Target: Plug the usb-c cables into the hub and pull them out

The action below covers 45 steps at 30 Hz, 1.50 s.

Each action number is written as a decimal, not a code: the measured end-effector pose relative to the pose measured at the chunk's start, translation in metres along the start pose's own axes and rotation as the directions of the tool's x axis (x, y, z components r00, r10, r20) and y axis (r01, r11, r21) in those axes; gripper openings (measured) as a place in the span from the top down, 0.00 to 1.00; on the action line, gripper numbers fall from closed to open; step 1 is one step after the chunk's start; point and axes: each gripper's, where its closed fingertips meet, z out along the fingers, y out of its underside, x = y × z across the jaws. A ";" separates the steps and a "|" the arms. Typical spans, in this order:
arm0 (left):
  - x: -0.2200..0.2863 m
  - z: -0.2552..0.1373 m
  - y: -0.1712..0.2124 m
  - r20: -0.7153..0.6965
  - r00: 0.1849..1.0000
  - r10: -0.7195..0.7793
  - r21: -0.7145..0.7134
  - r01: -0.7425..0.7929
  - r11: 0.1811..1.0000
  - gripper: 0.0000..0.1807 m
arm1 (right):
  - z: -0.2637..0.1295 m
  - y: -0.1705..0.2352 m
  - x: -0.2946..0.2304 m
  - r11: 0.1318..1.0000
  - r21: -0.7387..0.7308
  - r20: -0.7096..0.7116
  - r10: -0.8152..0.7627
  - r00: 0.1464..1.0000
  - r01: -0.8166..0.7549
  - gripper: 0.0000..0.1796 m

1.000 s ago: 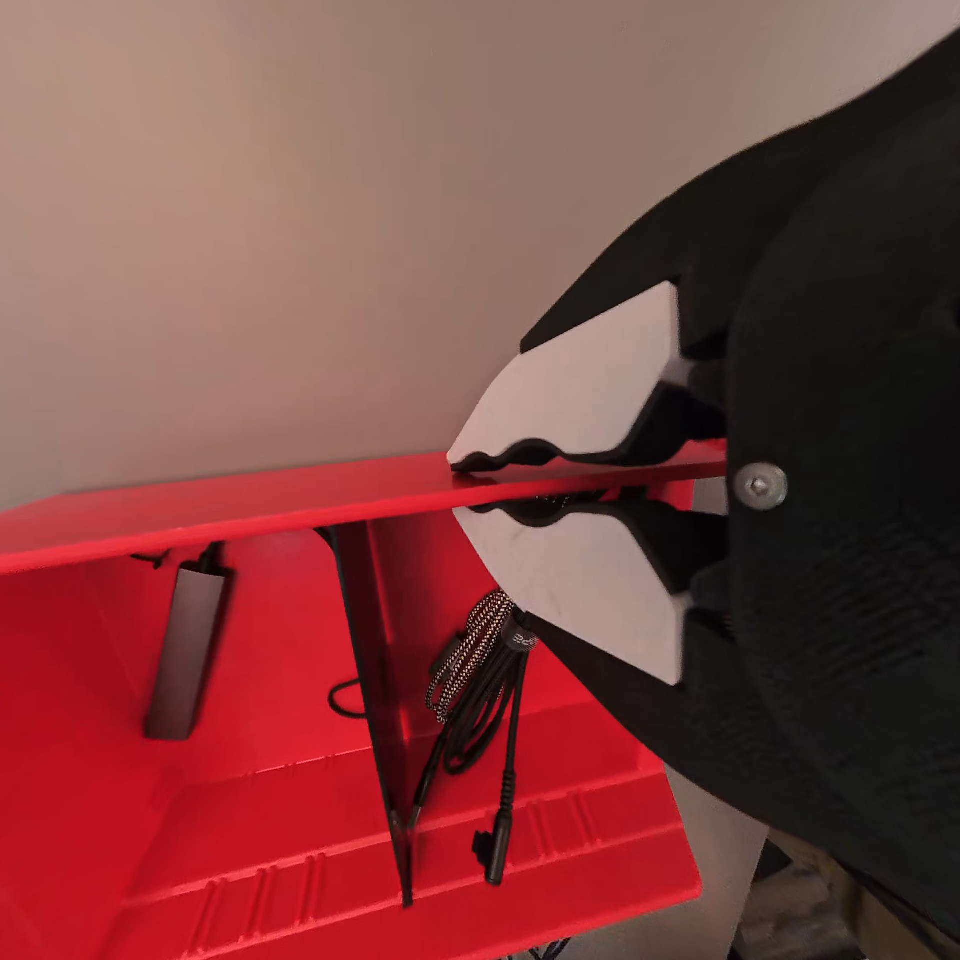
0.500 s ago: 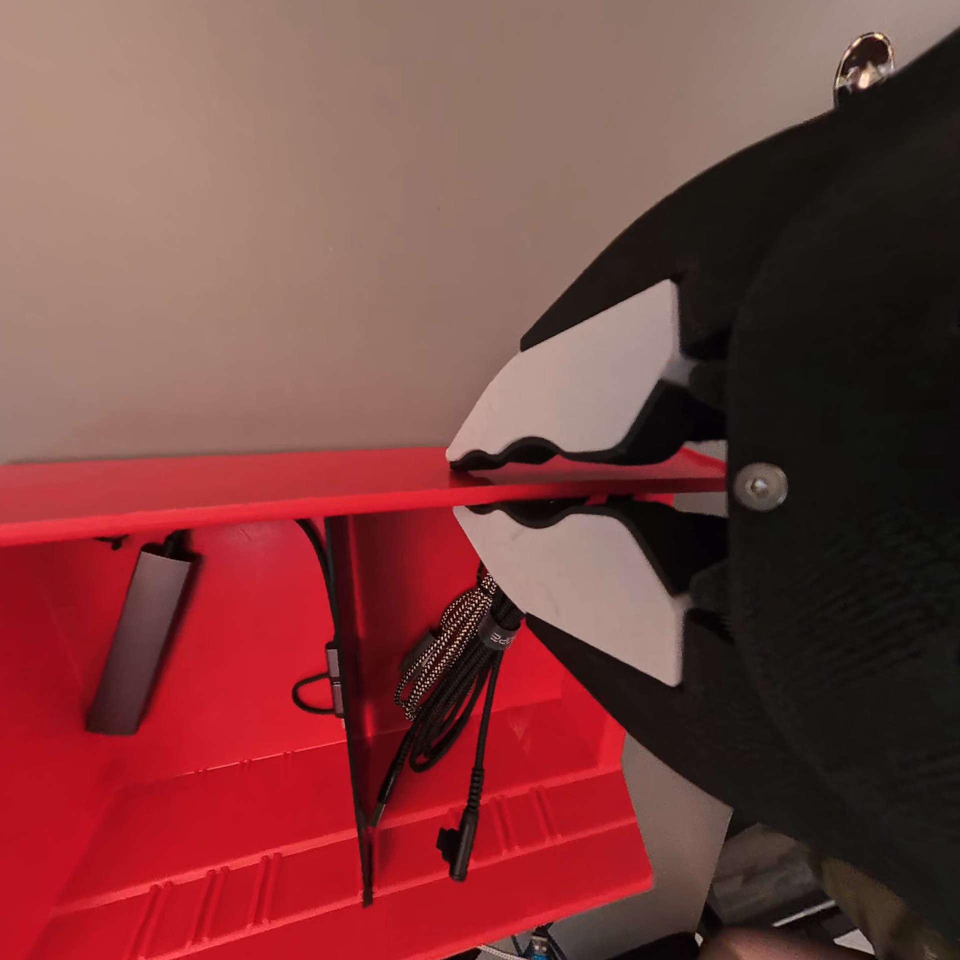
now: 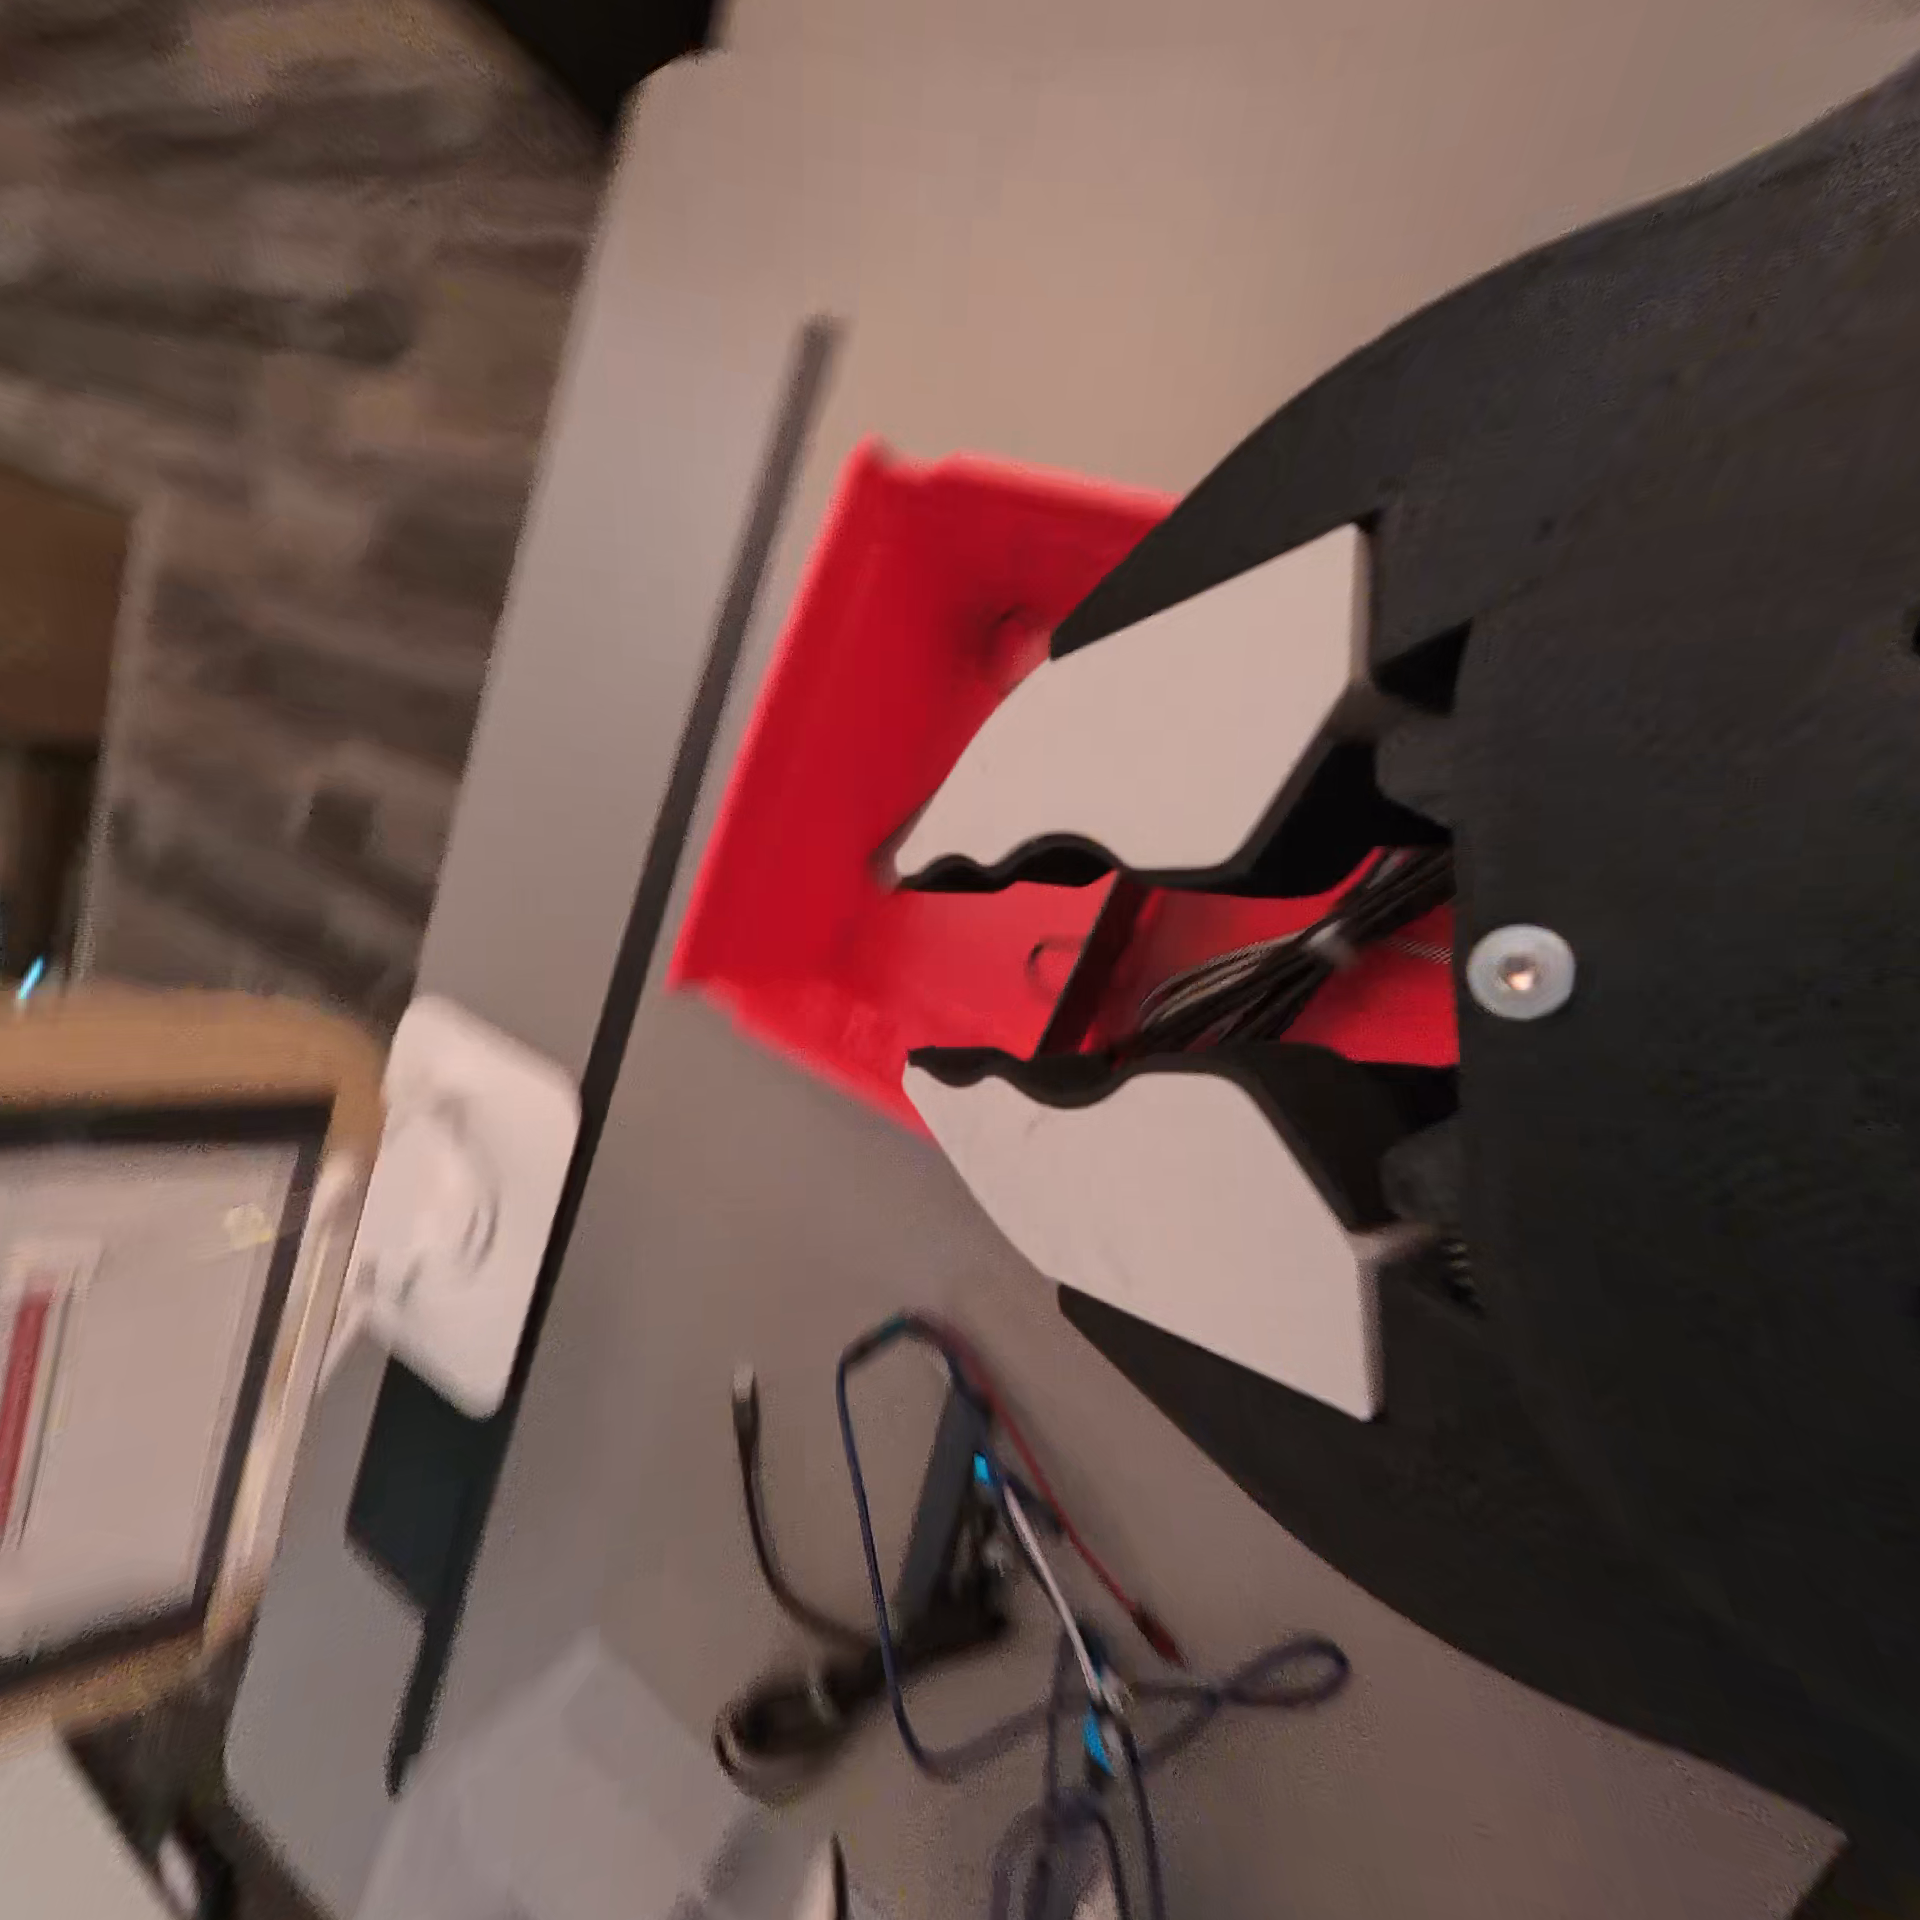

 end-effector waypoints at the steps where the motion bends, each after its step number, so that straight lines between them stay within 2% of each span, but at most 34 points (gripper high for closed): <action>1: 0.000 0.002 0.005 -0.018 1.000 0.006 -0.018 -0.006 1.000 0.40 | 0.004 -0.012 -0.027 0.997 0.033 0.066 -0.074 0.995 0.072 0.84; 4: -0.014 0.001 0.016 0.057 0.998 -0.005 -0.059 0.008 0.998 0.40 | 0.016 -0.034 -0.104 0.968 0.121 0.250 -0.244 0.937 0.220 0.84; 6: -0.021 -0.005 0.022 0.121 0.993 -0.013 -0.072 0.022 0.997 0.41 | 0.018 -0.038 -0.159 0.943 0.181 0.411 -0.330 0.850 0.279 0.84; 7: -0.021 -0.009 0.023 0.129 0.992 -0.011 -0.064 0.020 0.998 0.42 | 0.016 -0.036 -0.189 0.927 0.217 0.507 -0.374 0.776 0.305 0.84; 9: -0.014 -0.015 0.017 0.086 0.996 -0.020 -0.010 0.021 1.000 0.42 | 0.003 -0.029 -0.249 0.897 0.304 0.687 -0.440 0.578 0.320 0.82; 11: -0.011 -0.021 0.012 0.041 0.998 -0.049 0.045 0.048 0.998 0.43 | -0.009 -0.015 -0.297 0.894 0.329 0.817 -0.431 0.383 0.304 0.75; 12: -0.012 -0.023 0.011 0.029 0.998 -0.063 0.063 0.061 0.996 0.43 | -0.011 -0.004 -0.316 0.892 0.313 0.857 -0.413 0.307 0.326 0.72; 14: -0.015 -0.028 0.013 0.026 0.996 -0.088 0.088 0.085 0.993 0.42 | -0.004 0.017 -0.338 0.859 0.291 0.877 -0.415 0.240 0.421 0.73; 17: -0.015 -0.038 0.018 0.020 0.993 -0.115 0.142 0.111 0.984 0.42 | 0.011 0.023 -0.343 0.814 0.343 0.829 -0.497 0.256 0.469 0.76; 21: -0.012 -0.061 0.021 -0.023 0.991 -0.131 0.261 0.132 0.956 0.43 | 0.014 0.015 -0.334 0.841 0.336 0.834 -0.475 0.281 0.424 0.76; 25: -0.022 -0.082 -0.001 -0.079 0.987 -0.142 0.410 0.162 0.898 0.52 | 0.022 -0.012 -0.317 0.821 0.456 0.743 -0.564 0.361 0.343 0.76; 28: -0.040 -0.065 -0.014 -0.050 0.992 -0.119 0.338 0.128 0.932 0.56 | 0.023 -0.030 -0.302 0.816 0.515 0.700 -0.577 0.421 0.263 0.76; 30: -0.053 -0.047 -0.022 -0.012 0.998 -0.064 0.263 0.065 0.963 0.66 | 0.018 -0.037 -0.292 0.819 0.527 0.696 -0.569 0.438 0.227 0.76; 33: -0.071 -0.020 -0.041 0.008 1.000 -0.017 0.180 0.015 0.984 0.75 | 0.008 -0.045 -0.279 0.807 0.556 0.675 -0.577 0.459 0.197 0.77; 39: -0.051 0.039 -0.082 -0.195 0.979 0.057 0.099 -0.038 0.994 0.75 | -0.020 -0.057 -0.261 0.770 0.617 0.634 -0.608 0.478 0.160 0.77; 45: -0.030 0.072 -0.081 -0.257 0.939 0.227 0.019 -0.230 0.973 0.70 | -0.043 -0.065 -0.250 0.739 0.663 0.611 -0.628 0.482 0.122 0.77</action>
